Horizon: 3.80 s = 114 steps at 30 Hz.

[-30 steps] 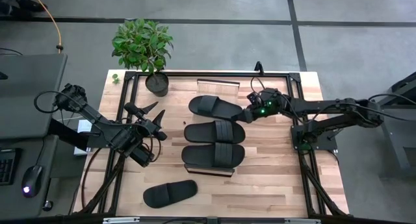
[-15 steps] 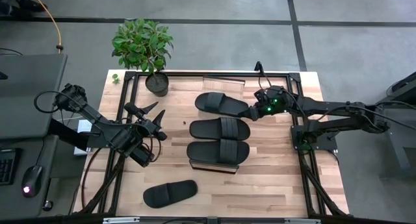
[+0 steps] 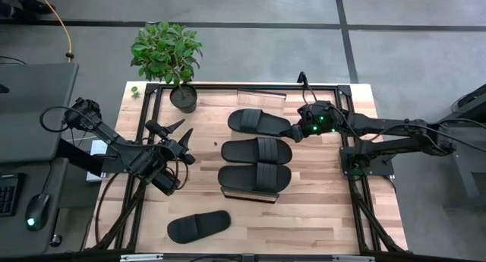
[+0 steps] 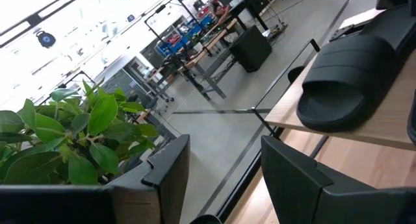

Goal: Pick and place slides into the shelf
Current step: Put the black slide on the shelf

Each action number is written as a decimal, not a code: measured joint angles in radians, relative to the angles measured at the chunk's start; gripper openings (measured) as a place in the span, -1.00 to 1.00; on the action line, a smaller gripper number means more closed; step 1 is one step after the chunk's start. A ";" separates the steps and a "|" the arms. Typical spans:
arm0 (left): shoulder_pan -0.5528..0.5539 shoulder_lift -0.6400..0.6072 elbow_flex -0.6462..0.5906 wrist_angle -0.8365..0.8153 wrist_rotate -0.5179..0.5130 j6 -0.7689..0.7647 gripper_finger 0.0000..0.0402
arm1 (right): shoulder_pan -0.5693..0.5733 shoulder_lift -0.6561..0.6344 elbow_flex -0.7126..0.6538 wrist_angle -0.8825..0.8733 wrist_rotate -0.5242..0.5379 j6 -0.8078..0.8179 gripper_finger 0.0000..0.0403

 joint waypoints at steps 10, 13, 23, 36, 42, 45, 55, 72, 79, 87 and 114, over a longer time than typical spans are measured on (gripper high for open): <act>0.000 0.000 0.000 0.001 0.000 0.000 -0.14 | -0.001 0.000 0.000 0.018 -0.035 -0.005 0.25; 0.000 0.000 0.000 0.001 0.000 0.000 -0.14 | -0.006 -0.012 0.000 0.047 -0.051 -0.009 0.26; 0.000 0.000 0.000 0.000 -0.001 0.000 -0.14 | 0.011 -0.013 0.000 0.134 -0.052 -0.041 0.26; 0.000 0.000 0.000 0.001 -0.004 0.000 -0.14 | 0.011 -0.013 0.001 0.114 -0.050 -0.031 0.27; 0.000 0.000 0.000 0.001 -0.004 0.000 -0.14 | 0.016 -0.013 0.002 0.101 -0.050 -0.042 0.27; 0.000 0.000 0.000 0.001 -0.004 0.000 -0.14 | 0.010 -0.013 0.002 0.100 -0.049 -0.026 0.27; 0.000 0.000 0.000 0.010 -0.004 0.000 -0.14 | -0.022 -0.040 0.002 0.060 0.001 -0.021 0.27; 0.000 0.000 0.000 0.027 -0.016 0.000 -0.14 | -0.016 -0.113 0.003 0.198 0.090 -0.062 0.27; 0.000 0.000 0.000 0.028 -0.027 0.000 -0.14 | 0.018 0.044 0.003 0.313 0.077 -0.034 0.27; 0.000 0.000 0.000 0.029 -0.027 0.000 -0.14 | 0.023 0.180 0.022 0.486 -0.010 -0.022 0.27; 0.000 0.000 0.000 0.031 -0.027 0.000 -0.14 | 0.081 0.577 0.637 -0.095 -0.017 -0.227 0.27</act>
